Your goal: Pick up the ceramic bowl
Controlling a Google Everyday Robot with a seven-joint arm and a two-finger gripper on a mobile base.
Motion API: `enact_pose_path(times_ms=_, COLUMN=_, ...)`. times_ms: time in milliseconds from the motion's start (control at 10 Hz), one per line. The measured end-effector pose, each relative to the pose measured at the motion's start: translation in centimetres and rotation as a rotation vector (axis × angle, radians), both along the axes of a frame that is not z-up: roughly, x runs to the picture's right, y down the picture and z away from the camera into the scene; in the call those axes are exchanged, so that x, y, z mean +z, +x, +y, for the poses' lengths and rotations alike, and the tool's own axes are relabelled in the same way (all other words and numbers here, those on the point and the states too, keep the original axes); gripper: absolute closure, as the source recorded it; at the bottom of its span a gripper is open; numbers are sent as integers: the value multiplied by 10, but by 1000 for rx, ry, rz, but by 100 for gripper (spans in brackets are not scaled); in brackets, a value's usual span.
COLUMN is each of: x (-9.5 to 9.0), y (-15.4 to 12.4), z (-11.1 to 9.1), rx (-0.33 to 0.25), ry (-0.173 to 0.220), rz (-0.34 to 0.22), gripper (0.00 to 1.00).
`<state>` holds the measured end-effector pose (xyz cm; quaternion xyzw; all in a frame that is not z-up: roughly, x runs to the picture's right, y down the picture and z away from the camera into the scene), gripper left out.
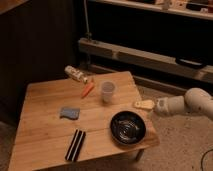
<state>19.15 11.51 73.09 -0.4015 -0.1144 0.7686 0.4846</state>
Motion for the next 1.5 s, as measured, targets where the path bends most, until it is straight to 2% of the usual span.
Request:
enact_pose_path(times_ms=600, x=33, y=-6, z=33, rx=-8, ry=-83, rz=14, gripper=20)
enact_pose_path(times_ms=1500, x=47, y=-11, z=45, rx=-2, ry=-128, rz=32, gripper=20)
